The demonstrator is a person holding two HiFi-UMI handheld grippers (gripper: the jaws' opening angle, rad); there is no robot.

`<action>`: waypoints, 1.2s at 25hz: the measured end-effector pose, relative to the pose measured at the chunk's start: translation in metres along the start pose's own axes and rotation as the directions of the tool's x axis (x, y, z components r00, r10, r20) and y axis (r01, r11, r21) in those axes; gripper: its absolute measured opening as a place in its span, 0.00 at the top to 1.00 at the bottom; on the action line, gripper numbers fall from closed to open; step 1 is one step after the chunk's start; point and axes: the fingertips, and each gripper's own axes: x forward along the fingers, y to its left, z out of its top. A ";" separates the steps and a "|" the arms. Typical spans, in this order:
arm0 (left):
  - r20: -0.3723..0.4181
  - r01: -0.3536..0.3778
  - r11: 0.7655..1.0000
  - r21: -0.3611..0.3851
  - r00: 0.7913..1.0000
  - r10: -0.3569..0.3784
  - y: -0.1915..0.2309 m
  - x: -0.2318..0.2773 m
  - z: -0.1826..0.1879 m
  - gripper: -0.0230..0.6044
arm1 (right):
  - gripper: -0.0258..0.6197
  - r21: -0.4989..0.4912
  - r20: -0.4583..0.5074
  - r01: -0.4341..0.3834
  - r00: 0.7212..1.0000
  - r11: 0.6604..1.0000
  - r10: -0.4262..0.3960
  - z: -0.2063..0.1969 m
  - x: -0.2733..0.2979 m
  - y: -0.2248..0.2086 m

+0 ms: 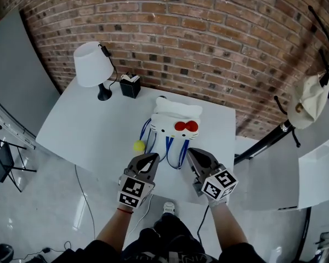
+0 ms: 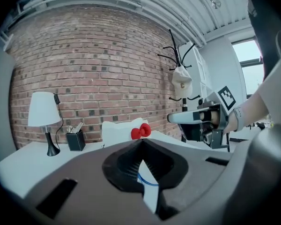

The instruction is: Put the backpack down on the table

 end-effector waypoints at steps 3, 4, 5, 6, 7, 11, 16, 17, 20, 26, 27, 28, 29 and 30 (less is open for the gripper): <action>-0.006 -0.013 1.000 -0.016 1.000 0.013 -0.013 -0.015 -0.008 0.96 | 0.96 -0.041 -0.004 0.028 1.000 0.999 -0.029 -0.003 -0.008 0.028; -0.005 -0.017 1.000 -0.023 1.000 0.017 -0.017 -0.021 -0.010 0.96 | 0.96 -0.052 -0.004 0.031 1.000 0.998 -0.031 -0.004 -0.011 0.038; 0.000 -0.021 0.999 -0.031 1.000 0.021 -0.022 -0.027 -0.011 0.96 | 0.96 -0.062 -0.004 0.032 0.999 0.998 -0.032 -0.005 -0.015 0.048; 0.009 -0.026 0.999 -0.038 1.000 0.026 -0.026 -0.034 -0.011 0.96 | 0.96 -0.070 -0.004 0.036 0.999 0.997 -0.036 -0.006 -0.019 0.058; 0.019 -0.029 0.999 -0.042 0.999 0.029 -0.031 -0.042 -0.010 0.96 | 0.96 -0.076 -0.005 0.043 0.999 0.996 -0.043 -0.008 -0.024 0.067; 0.040 -0.026 0.999 -0.037 0.999 0.028 -0.052 -0.076 -0.010 0.96 | 0.96 -0.077 0.007 0.080 0.997 0.994 -0.080 -0.010 -0.052 0.099; 0.046 -0.016 0.999 -0.044 0.999 0.018 -0.078 -0.123 -0.026 0.96 | 0.96 -0.064 0.009 0.130 0.992 0.989 -0.130 -0.026 -0.095 0.133; 0.049 -0.015 0.999 -0.050 0.999 0.018 -0.081 -0.132 -0.029 0.96 | 0.96 -0.060 0.011 0.139 0.990 0.988 -0.138 -0.030 -0.103 0.140; 0.060 -0.013 0.998 -0.069 0.998 0.017 -0.092 -0.155 -0.036 0.96 | 0.96 -0.063 0.014 0.152 0.988 0.986 -0.151 -0.038 -0.122 0.162; 0.066 -0.007 0.999 -0.053 0.998 0.011 -0.111 -0.187 -0.040 0.96 | 0.96 -0.049 0.021 0.142 0.990 0.989 -0.141 -0.045 -0.142 0.198; 0.071 -0.010 0.999 -0.050 0.997 0.013 -0.112 -0.192 -0.038 0.96 | 0.96 -0.039 0.029 0.134 0.991 0.990 -0.133 -0.044 -0.144 0.202; 0.078 -0.013 0.999 -0.047 0.997 0.016 -0.112 -0.196 -0.036 0.96 | 0.96 -0.029 0.040 0.125 0.992 0.992 -0.124 -0.041 -0.145 0.207; 0.085 -0.017 0.999 -0.042 0.996 0.020 -0.111 -0.200 -0.032 0.96 | 0.96 -0.021 0.050 0.115 0.992 0.993 -0.114 -0.038 -0.145 0.211; 0.093 -0.022 0.999 -0.037 0.995 0.025 -0.110 -0.204 -0.028 0.96 | 0.96 -0.019 0.058 0.106 0.993 0.994 -0.105 -0.035 -0.144 0.215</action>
